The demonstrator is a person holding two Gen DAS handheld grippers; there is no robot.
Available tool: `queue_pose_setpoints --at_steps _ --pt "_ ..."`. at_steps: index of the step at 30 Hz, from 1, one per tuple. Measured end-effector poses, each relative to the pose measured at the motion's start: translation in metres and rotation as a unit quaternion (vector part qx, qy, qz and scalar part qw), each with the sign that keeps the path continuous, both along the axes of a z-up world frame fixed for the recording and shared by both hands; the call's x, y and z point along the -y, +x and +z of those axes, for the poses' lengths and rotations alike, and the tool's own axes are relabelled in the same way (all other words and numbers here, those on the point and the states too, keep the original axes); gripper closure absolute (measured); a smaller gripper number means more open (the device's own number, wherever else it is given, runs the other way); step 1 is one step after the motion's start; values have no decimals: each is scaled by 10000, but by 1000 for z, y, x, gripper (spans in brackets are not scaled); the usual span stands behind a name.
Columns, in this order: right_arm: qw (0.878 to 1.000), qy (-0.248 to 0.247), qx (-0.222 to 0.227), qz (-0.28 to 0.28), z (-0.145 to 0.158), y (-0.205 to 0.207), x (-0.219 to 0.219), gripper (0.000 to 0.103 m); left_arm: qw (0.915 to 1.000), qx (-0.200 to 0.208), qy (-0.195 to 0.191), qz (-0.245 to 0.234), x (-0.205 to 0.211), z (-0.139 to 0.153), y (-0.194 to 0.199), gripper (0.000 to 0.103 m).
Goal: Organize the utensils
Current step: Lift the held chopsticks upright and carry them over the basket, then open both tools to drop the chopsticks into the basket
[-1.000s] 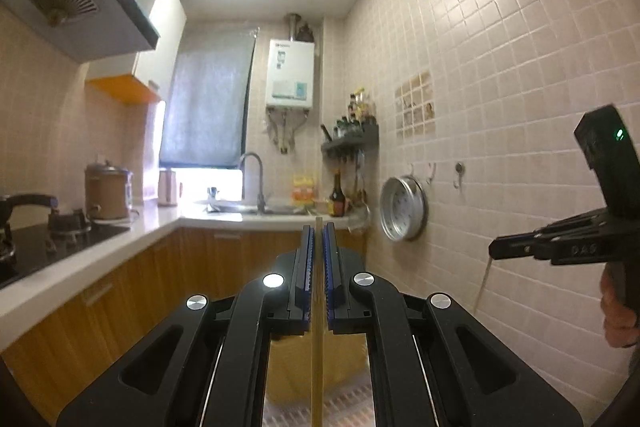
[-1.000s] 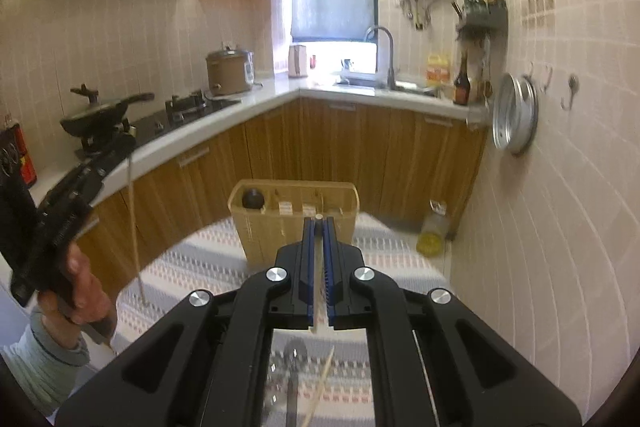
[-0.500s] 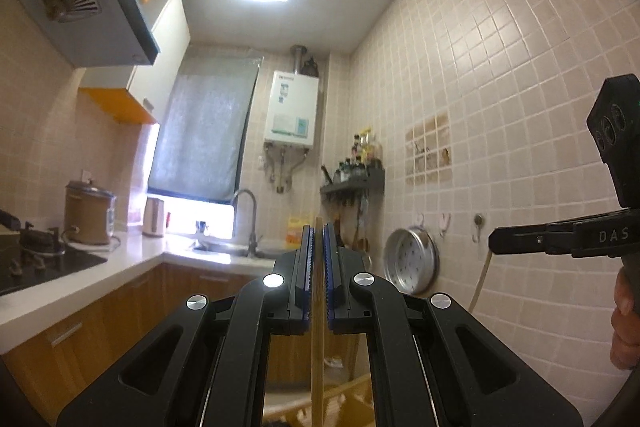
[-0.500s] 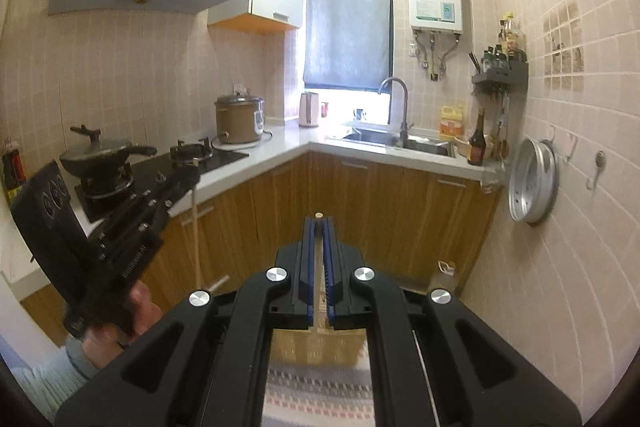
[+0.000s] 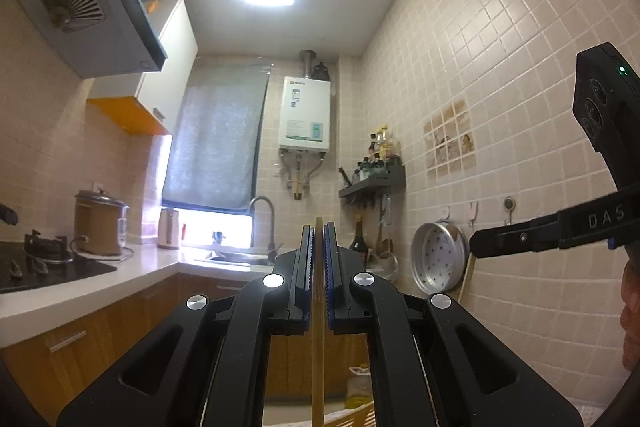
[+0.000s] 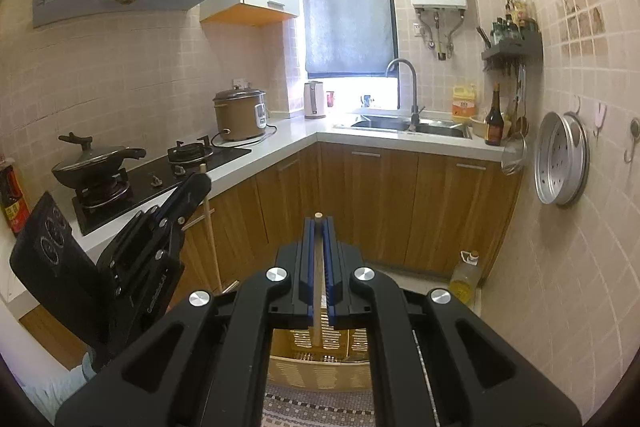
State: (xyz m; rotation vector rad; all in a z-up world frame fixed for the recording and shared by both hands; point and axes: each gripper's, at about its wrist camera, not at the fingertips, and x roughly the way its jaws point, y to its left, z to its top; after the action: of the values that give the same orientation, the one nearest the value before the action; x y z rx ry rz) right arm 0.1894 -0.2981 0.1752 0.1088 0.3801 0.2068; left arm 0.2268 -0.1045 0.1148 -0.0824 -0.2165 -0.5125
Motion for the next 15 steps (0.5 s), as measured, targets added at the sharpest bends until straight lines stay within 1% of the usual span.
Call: queue_pose_setpoints --at_steps 3,7,12,15 --pt "10000 74 -37 -30 -4 3 2 100 9996 133 5 229 0 -4 1 100" --pt "9999 84 -57 -33 -6 4 2 100 9997 115 -72 187 -3 1 5 100" --pt "9999 84 -70 -25 -7 5 2 100 9999 101 -56 102 0 6 13 100" --pt "9999 86 -136 -7 -13 7 2 100 9999 44 -13 105 3 -1 17 100"
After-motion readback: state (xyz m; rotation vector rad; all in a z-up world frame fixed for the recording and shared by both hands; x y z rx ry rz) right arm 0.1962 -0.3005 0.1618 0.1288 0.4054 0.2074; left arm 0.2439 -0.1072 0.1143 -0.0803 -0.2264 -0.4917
